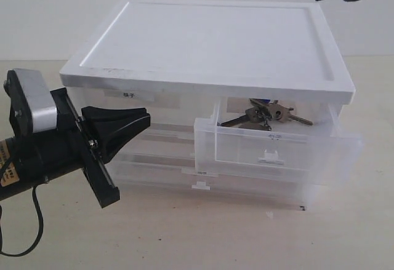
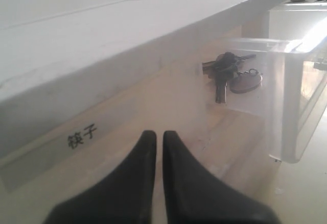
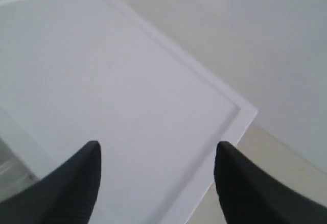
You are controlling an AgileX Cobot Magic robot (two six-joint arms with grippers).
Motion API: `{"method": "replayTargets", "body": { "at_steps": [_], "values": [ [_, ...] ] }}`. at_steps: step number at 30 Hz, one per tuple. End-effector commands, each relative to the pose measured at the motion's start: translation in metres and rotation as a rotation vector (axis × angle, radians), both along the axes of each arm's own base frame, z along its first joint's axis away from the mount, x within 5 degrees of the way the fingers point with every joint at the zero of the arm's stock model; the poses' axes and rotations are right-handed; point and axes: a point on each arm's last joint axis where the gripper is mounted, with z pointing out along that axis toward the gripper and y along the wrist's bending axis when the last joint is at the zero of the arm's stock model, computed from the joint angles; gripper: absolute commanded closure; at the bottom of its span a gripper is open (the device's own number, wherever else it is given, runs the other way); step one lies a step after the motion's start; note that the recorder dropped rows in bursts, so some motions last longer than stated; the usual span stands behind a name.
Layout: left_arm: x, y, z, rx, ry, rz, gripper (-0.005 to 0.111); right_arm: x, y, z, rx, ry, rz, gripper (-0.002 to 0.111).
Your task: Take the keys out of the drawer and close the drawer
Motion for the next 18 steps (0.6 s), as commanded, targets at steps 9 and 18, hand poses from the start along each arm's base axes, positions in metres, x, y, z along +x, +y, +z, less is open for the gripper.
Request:
{"method": "replayTargets", "body": {
  "at_steps": [9,18],
  "values": [
    [-0.003,-0.005,0.001,-0.009,0.003,-0.065,0.102,0.034,0.075,-0.056,-0.323,0.528,0.504,0.050],
    [-0.004,-0.006,0.001,-0.003,0.002,-0.079,0.102,0.033,0.068,-0.090,-0.465,0.577,0.554,0.050]
  ]
}}
